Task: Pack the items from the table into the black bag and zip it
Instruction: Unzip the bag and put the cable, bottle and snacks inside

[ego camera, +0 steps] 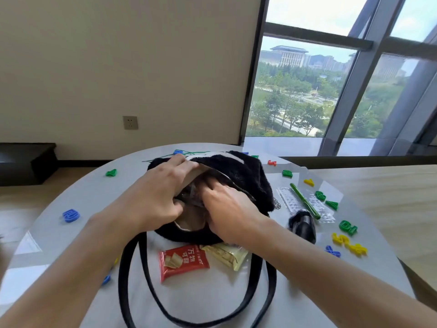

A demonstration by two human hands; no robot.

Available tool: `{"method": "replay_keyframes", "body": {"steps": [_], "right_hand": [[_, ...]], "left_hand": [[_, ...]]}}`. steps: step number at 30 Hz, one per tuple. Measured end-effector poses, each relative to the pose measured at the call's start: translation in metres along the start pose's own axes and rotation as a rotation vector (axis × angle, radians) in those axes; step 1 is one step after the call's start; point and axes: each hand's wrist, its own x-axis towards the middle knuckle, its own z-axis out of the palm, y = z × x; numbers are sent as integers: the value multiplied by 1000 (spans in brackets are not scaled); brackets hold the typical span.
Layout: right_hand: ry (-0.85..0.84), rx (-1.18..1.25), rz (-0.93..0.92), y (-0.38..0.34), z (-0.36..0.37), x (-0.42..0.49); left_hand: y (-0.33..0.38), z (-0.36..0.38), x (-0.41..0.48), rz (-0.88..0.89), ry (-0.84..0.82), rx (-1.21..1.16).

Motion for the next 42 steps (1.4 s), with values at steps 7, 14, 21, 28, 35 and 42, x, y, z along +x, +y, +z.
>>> {"method": "replay_keyframes", "body": {"steps": [7, 14, 21, 28, 35, 42], "right_hand": [[217, 361, 137, 22, -35, -49], [28, 108, 785, 184, -29, -43], [-221, -22, 888, 228, 24, -51], [116, 198, 852, 217, 18, -58], [553, 341, 378, 112, -70, -71], [255, -279, -5, -6, -60, -48]], "left_hand": [[-5, 5, 0, 20, -39, 28], [-10, 6, 0, -6, -5, 64], [-9, 5, 1, -28, 6, 35], [-6, -1, -3, -29, 10, -5], [4, -5, 0, -2, 82, -36], [18, -7, 4, -15, 8, -35]]}}
